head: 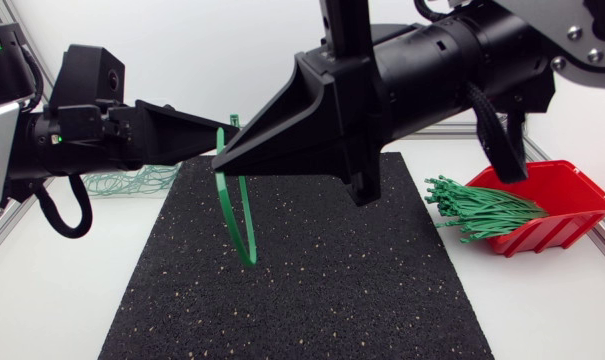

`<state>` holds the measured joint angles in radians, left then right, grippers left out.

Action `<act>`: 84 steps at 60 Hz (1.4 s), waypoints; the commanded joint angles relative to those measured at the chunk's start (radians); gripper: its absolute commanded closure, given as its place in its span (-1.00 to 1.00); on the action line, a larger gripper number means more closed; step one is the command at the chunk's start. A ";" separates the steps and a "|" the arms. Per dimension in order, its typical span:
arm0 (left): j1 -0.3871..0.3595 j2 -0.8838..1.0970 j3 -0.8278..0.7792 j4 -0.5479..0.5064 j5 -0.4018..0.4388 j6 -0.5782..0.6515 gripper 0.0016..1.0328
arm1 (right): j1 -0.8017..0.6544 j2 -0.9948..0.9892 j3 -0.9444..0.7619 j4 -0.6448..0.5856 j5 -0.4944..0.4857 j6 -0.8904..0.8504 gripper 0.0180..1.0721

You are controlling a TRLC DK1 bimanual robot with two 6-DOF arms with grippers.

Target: Take a green cable tie from the red box, thread the tail through the head to close it, then place it in the transparent bin on the left.

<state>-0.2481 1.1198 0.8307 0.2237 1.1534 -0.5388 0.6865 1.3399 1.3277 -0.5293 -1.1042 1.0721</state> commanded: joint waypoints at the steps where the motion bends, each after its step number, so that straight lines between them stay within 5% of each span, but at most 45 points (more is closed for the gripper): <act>1: -0.026 -0.057 -0.036 0.020 -0.029 0.030 0.93 | -0.010 0.019 0.044 -0.029 -0.011 0.032 0.89; 29: -0.143 -0.184 -0.074 -0.087 -0.233 0.215 0.93 | -0.033 0.016 0.042 -0.087 -0.016 0.034 0.89; 84: -0.164 -0.267 -0.094 -0.104 -0.242 0.227 0.93 | -0.039 0.027 0.031 -0.066 -0.023 0.032 0.89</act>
<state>-0.4046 0.8749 0.7601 0.1196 0.9100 -0.3351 0.6521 1.3533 1.3605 -0.6022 -1.1229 1.0744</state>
